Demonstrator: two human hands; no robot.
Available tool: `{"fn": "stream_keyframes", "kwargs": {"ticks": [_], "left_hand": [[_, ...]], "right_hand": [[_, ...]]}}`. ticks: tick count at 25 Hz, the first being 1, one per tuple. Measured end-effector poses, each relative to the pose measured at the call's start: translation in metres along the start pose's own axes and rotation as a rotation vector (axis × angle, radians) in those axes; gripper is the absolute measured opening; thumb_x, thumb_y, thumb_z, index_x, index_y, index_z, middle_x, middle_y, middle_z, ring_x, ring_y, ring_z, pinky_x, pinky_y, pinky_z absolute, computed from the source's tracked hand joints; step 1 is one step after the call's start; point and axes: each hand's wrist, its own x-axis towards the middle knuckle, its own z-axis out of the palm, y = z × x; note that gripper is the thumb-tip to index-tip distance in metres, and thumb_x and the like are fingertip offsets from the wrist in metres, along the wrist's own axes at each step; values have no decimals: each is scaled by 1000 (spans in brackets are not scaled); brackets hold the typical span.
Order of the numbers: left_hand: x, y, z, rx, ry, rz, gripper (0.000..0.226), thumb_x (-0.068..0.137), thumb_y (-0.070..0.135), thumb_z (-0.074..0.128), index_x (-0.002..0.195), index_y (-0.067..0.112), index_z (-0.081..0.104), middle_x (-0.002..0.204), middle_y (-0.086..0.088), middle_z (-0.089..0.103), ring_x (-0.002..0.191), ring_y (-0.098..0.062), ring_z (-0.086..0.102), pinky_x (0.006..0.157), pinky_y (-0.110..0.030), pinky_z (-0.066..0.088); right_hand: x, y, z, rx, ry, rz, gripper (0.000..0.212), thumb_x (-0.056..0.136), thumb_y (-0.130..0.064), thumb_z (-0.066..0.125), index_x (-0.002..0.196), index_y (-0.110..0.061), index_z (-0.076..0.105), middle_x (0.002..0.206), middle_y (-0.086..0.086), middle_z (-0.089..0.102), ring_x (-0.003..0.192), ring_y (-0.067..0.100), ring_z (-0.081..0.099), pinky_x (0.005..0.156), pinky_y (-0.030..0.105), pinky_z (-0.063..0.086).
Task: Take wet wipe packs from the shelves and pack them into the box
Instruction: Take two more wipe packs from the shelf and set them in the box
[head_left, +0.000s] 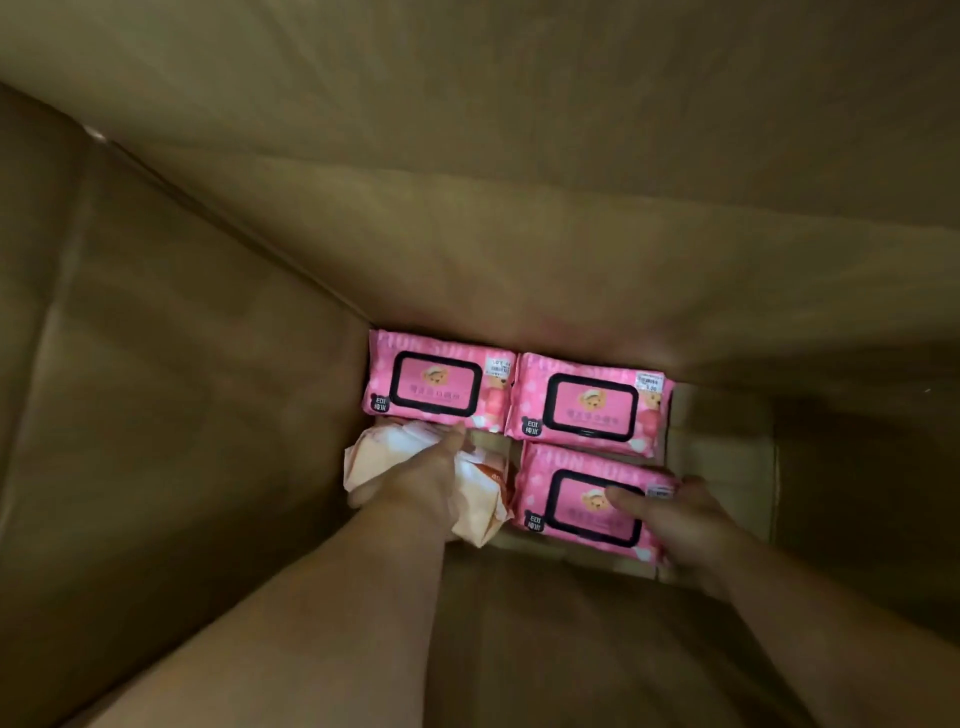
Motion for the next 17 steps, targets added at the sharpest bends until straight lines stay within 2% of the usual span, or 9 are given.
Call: {"fn": "stream_keyframes", "kwargs": {"ticks": [2,3,4,6,10,13,14,15,17], "left_hand": [[38,-17,-18,-127,-3,4,67,74,43,88,123,7,61,109,-21,70,82,-27,64,97,-52,51],[58,-28,-29,-147,11,-33,82,57,40,98,126,13,61,113,-20,72,85,-30,71,93,-58,54],[60,-33,-38,-210,12,-40,82,54,32,101,124,16,63,112,-19,74,90,-36,74,88,-64,55],[44,-38,-47,-315,-31,47,49,78,20,86,122,13,65,111,-18,76,102,-38,73,94,-63,54],[34,-42,-52,-411,-114,47,35,93,16,68,125,6,61,117,-21,71,112,-40,67,100,-64,49],[31,-30,-37,-295,59,-6,13,102,14,58,100,1,54,108,-18,64,94,-36,65,96,-57,53],[25,-29,-33,-250,112,-12,18,104,12,54,89,3,51,106,-15,61,86,-32,62,92,-50,55],[18,-31,-31,-237,119,6,21,104,10,53,84,6,49,106,-11,61,84,-30,61,88,-46,56],[12,-40,-31,-304,67,19,8,100,7,60,93,9,55,102,-12,67,89,-29,67,89,-45,57]], "right_hand": [[-1,3,2,-10,19,-6,36,77,-24,87,106,-9,72,88,13,77,54,18,70,40,21,46],[-3,4,3,5,18,-32,31,78,-22,86,105,-10,74,87,12,78,59,20,72,41,22,48],[-8,6,3,37,13,-72,27,80,-18,84,104,-10,75,88,12,78,62,19,74,42,21,49],[-11,10,1,100,-8,-123,24,83,-8,79,106,-5,75,91,15,78,65,17,75,46,21,52],[-11,5,6,91,-67,-123,6,93,-5,68,95,-6,74,74,4,76,58,10,69,50,21,52],[-2,-4,15,15,7,-59,8,96,-17,66,93,-14,73,87,7,76,77,22,73,75,39,60],[-3,-7,18,-2,-8,-31,10,98,-21,64,96,-15,72,96,8,76,87,27,73,86,45,59],[-7,-11,20,-38,-40,0,13,100,-24,60,101,-16,70,101,8,75,93,29,72,90,46,58],[-13,-13,19,-108,-135,15,16,105,-25,51,108,-18,65,101,2,73,90,21,68,81,37,57]]}}
